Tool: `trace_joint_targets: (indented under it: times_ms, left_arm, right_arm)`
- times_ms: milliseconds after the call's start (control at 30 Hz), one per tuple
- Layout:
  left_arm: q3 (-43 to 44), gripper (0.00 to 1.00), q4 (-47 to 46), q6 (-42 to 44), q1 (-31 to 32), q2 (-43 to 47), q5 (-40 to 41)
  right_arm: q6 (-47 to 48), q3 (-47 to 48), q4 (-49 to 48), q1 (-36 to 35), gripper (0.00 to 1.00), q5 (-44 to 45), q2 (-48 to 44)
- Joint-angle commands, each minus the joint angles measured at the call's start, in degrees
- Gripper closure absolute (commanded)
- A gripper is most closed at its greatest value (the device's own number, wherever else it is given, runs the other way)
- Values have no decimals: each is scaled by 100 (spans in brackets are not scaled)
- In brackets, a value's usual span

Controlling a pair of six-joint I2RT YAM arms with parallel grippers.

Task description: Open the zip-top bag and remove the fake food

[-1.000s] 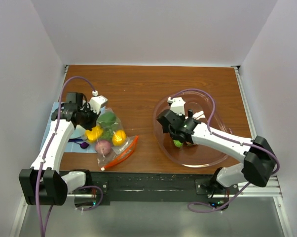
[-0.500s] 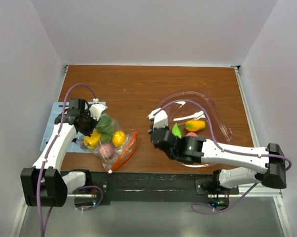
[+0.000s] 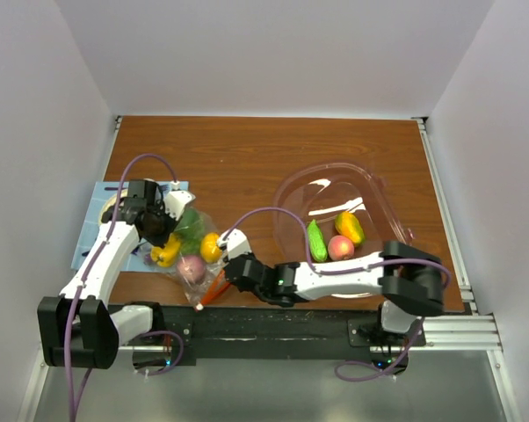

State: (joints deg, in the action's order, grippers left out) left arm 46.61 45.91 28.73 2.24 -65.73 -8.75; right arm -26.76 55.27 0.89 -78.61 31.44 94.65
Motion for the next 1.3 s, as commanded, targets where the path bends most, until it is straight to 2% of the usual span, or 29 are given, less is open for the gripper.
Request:
trace_joint_targets:
  times_ms: [0,167,233,267,300,367,600,767,1067,1267]
  left_arm:
    - [-108,100,49,106,92,26,-118]
    - [-143,100,120,194,110,105,-118]
    - [-152,100,146,264,110,122,-109]
    - [-170,100,155,282,110,131,-126]
    - [-187,100,155,300,110,140,-135]
    - [-187,100,155,309,110,131,-170]
    - [242,100,427,177,276,131,-592]
    - [507,100,682,133,531,166,-1145]
    - [446,100,779,334,857,26,-1296]
    - [139,100,552,379,1120,-159,-1173]
  right_arm:
    - [-13,678,-861,-23,84,-94,571]
    - [101,1091,-967,-32,81,11,1134]
    - [162,1197,-1037,-23,68,142,1275]
    - [224,1180,-1229,-14,49,152,1284]
    - [242,1145,-1318,-14,41,213,1301]
    - [303,1188,-1363,-32,32,414,1336]
    - [400,1110,-1196,3,28,1215,1117]
    - [251,864,-1266,91,28,1233,977]
    - [224,310,-1459,100,28,1540,572]
    - [198,54,-1881,153,28,1400,449]
